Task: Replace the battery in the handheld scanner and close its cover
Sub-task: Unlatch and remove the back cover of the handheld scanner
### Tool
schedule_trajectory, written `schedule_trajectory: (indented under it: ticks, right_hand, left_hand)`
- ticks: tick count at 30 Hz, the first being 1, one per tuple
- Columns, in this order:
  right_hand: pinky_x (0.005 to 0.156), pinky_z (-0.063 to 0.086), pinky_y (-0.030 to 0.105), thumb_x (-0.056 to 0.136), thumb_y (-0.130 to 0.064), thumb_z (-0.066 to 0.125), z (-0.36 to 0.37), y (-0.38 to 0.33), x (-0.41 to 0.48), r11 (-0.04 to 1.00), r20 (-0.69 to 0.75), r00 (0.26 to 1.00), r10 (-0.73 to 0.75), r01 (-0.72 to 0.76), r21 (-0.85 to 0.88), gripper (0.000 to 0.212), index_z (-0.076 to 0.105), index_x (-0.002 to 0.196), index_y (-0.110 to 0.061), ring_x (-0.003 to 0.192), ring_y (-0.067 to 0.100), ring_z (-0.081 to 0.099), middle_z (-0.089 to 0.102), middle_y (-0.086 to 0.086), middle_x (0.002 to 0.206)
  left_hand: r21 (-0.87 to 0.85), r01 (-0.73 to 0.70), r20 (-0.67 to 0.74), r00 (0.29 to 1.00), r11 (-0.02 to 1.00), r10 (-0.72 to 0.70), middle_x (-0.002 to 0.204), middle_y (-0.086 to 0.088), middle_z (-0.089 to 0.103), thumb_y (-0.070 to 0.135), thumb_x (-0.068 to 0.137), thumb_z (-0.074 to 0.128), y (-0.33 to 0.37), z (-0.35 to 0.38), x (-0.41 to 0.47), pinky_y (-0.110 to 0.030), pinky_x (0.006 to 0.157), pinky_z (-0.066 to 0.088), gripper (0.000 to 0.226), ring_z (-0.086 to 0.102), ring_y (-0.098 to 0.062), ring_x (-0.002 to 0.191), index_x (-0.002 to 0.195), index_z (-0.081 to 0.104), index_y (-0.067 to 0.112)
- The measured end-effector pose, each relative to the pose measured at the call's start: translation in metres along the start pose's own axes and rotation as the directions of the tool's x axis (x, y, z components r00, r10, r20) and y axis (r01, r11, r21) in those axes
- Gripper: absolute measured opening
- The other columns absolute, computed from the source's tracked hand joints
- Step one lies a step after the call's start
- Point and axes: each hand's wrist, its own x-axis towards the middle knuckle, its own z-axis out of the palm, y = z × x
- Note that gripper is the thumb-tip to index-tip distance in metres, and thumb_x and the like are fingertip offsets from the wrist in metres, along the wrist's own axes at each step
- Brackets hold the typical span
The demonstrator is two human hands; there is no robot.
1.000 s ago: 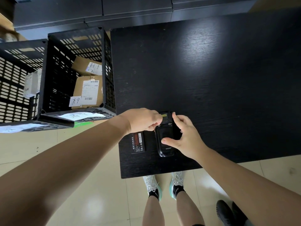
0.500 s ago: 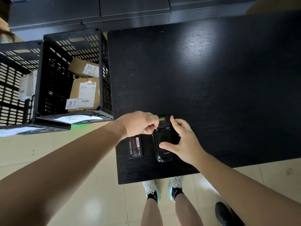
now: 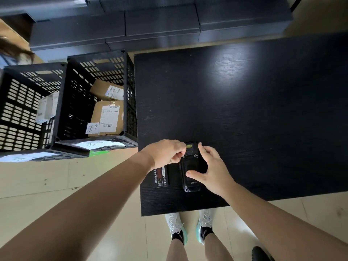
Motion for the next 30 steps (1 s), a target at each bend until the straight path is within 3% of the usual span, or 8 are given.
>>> schedule_trajectory:
  ticks: [4, 6, 8, 11, 14, 20, 24, 30]
  right_hand:
    - [0.108, 0.031, 0.022, 0.076, -0.046, 0.075, -0.007, -0.011, -0.004, 0.999, 0.042, 0.999, 0.025, -0.026, 0.019, 0.102, 0.013, 0.155, -0.029, 0.128, 0.000, 0.034, 0.028, -0.021, 0.135]
    - [0.104, 0.042, 0.026, 0.080, -0.039, 0.074, -0.017, -0.012, -0.003, 0.995, 0.020, 0.999, 0.041, -0.043, 0.087, 0.090, 0.022, 0.153, -0.030, 0.123, 0.003, 0.045, 0.041, -0.014, 0.133]
    - [0.094, 0.052, 0.026, 0.086, -0.030, 0.071, -0.031, -0.010, 0.002, 0.999, -0.032, 0.999, -0.010, 0.011, 0.041, 0.065, 0.042, 0.143, -0.027, 0.111, 0.008, 0.059, 0.056, -0.008, 0.123]
    - [0.080, 0.058, 0.027, 0.091, -0.025, 0.065, -0.048, -0.010, 0.009, 0.980, 0.009, 0.992, -0.128, 0.128, -0.155, 0.031, 0.060, 0.121, -0.026, 0.090, 0.007, 0.066, 0.063, -0.006, 0.106]
    - [0.075, 0.058, 0.028, 0.094, -0.025, 0.061, -0.050, -0.011, 0.018, 0.932, 0.102, 0.972, -0.211, 0.231, -0.281, 0.017, 0.065, 0.111, -0.025, 0.080, 0.005, 0.063, 0.063, -0.009, 0.101]
    - [0.070, 0.056, 0.035, 0.095, -0.024, 0.057, -0.050, -0.005, 0.034, 0.827, 0.237, 0.915, -0.326, 0.398, -0.398, 0.012, 0.065, 0.104, -0.020, 0.081, 0.012, 0.062, 0.061, -0.005, 0.102]
    - [0.066, 0.044, 0.024, 0.097, -0.022, 0.054, -0.052, -0.006, 0.044, 0.745, 0.328, 0.866, -0.377, 0.494, -0.449, 0.016, 0.065, 0.106, -0.016, 0.079, 0.008, 0.052, 0.057, -0.006, 0.099]
    - [0.065, 0.045, 0.024, 0.099, -0.022, 0.049, -0.061, -0.010, 0.063, 0.495, 0.543, 0.697, -0.468, 0.716, -0.493, 0.021, 0.064, 0.109, -0.010, 0.083, 0.018, 0.062, 0.064, 0.004, 0.104]
  left_hand:
    - [-0.255, 0.145, -0.251, 0.945, 0.956, -0.211, 0.090, 0.002, 0.060, 0.014, 0.089, 0.054, 0.023, 0.020, -0.017, -0.042, 0.072, 0.054, 0.010, 0.062, -0.023, 0.081, 0.098, 0.057, 0.016]
    - [-0.377, 0.161, -0.418, 0.849, 0.912, -0.323, 0.100, 0.004, 0.061, 0.028, 0.086, 0.064, 0.038, 0.035, -0.027, -0.034, 0.083, 0.052, 0.026, 0.059, -0.017, 0.093, 0.109, 0.058, 0.019]
    - [-0.387, 0.215, -0.490, 0.776, 0.897, -0.397, 0.117, 0.007, 0.059, 0.042, 0.078, 0.070, 0.050, 0.047, -0.033, -0.030, 0.099, 0.042, 0.055, 0.052, -0.012, 0.111, 0.126, 0.051, 0.023]
    - [-0.381, 0.329, -0.441, 0.757, 0.864, -0.482, 0.144, 0.012, 0.042, 0.057, 0.071, 0.069, 0.062, 0.055, -0.030, -0.040, 0.115, 0.022, 0.089, 0.031, -0.010, 0.136, 0.146, 0.030, 0.028]
    - [-0.349, 0.414, -0.369, 0.764, 0.841, -0.529, 0.153, 0.013, 0.031, 0.062, 0.067, 0.070, 0.063, 0.060, -0.024, -0.051, 0.117, 0.014, 0.104, 0.021, -0.011, 0.143, 0.151, 0.016, 0.031]
    - [-0.321, 0.500, -0.316, 0.744, 0.804, -0.589, 0.151, 0.015, 0.036, 0.065, 0.064, 0.071, 0.059, 0.066, -0.016, -0.061, 0.110, 0.018, 0.106, 0.021, -0.013, 0.143, 0.150, 0.016, 0.036]
    - [-0.328, 0.508, -0.304, 0.742, 0.797, -0.598, 0.151, 0.018, 0.036, 0.066, 0.063, 0.070, 0.056, 0.067, -0.016, -0.061, 0.109, 0.015, 0.107, 0.019, -0.013, 0.144, 0.150, 0.015, 0.038]
    - [-0.339, 0.510, -0.296, 0.740, 0.791, -0.604, 0.152, 0.019, 0.034, 0.066, 0.066, 0.069, 0.056, 0.070, -0.017, -0.062, 0.109, 0.013, 0.107, 0.017, -0.013, 0.145, 0.151, 0.011, 0.039]
